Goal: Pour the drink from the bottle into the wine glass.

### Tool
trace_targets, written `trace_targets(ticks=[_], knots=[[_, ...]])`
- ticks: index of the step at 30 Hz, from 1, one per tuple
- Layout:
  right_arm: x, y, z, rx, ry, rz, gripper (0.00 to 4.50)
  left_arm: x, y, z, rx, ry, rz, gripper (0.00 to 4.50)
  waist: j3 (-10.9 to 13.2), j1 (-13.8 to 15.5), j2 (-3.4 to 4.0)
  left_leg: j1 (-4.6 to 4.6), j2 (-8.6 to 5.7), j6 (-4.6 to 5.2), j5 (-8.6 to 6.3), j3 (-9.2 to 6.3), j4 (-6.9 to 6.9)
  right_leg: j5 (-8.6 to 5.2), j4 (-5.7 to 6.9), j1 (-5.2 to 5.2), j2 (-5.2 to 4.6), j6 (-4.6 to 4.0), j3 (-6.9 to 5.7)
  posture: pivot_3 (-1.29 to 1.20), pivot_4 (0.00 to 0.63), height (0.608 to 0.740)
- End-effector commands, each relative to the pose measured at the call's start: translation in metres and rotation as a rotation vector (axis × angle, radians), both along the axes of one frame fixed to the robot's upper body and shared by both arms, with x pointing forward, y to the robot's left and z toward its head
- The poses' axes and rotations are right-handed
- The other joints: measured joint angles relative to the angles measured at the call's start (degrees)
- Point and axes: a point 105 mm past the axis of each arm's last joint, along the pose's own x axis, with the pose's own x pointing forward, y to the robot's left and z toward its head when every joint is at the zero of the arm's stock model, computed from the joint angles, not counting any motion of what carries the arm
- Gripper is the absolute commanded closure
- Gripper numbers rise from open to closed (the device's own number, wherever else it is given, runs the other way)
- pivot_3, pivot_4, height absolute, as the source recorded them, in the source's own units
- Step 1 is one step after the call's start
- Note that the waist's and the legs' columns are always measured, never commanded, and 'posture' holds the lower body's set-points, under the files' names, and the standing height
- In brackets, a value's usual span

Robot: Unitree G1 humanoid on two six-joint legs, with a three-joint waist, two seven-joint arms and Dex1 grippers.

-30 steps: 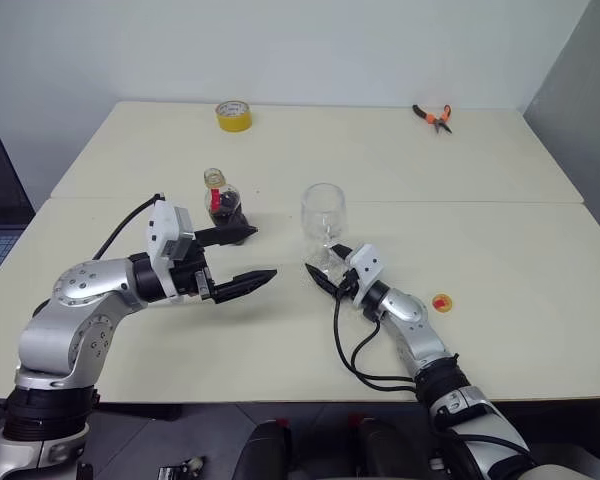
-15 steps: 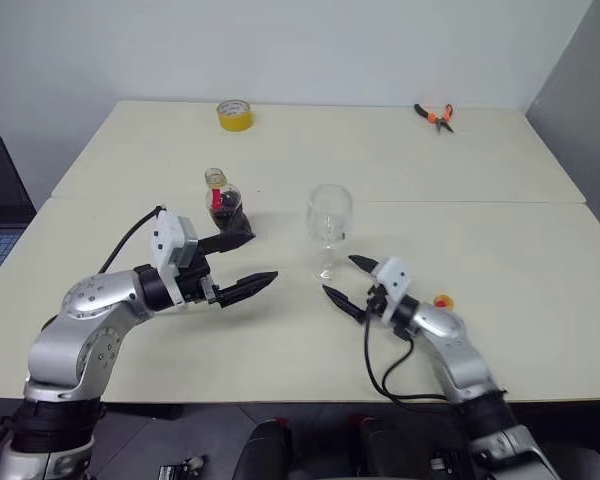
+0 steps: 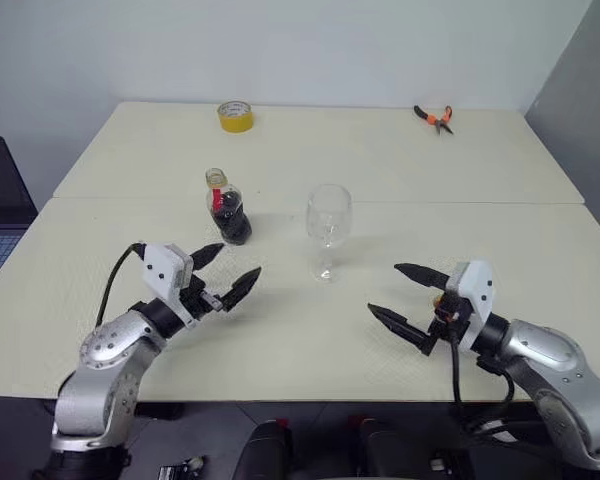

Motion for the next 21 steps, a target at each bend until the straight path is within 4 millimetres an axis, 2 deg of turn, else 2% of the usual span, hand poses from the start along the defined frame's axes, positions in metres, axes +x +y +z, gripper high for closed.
trace_targets(ticks=[1, 9, 21], knots=[[-0.005, 0.001, 0.014, 0.01, -0.024, 0.014, 0.03, 0.01, 0.015, 0.007, 0.044, -0.066, 0.165, 0.0, -0.01, 0.06, -0.02, -0.01, -0.01, 0.0, 0.0, 0.0, 0.0, 0.0, -0.02, 0.0, 0.0, 0.0, 0.0, 0.0, 0.15, 0.74], [-0.013, 0.011, 0.033, 0.061, -0.042, 0.068, 0.03, 0.046, 0.011, 0.004, 0.055, -0.049, 0.242, 0.0, -0.02, 0.75, -0.03, -0.03, -0.04, 0.0, 0.0, 0.02, 0.03, 0.0, -0.03, 0.0, 0.0, 0.01, -0.02, 0.0, 0.15, 0.74], [-0.013, 0.015, 0.048, 0.056, -0.098, 0.062, 0.03, 0.096, 0.003, -0.001, 0.047, -0.026, 0.254, 0.0, -0.02, 1.12, -0.06, -0.06, -0.05, 0.0, 0.01, 0.02, 0.06, 0.01, -0.04, -0.01, 0.01, 0.02, -0.04, 0.0, 0.15, 0.74]])
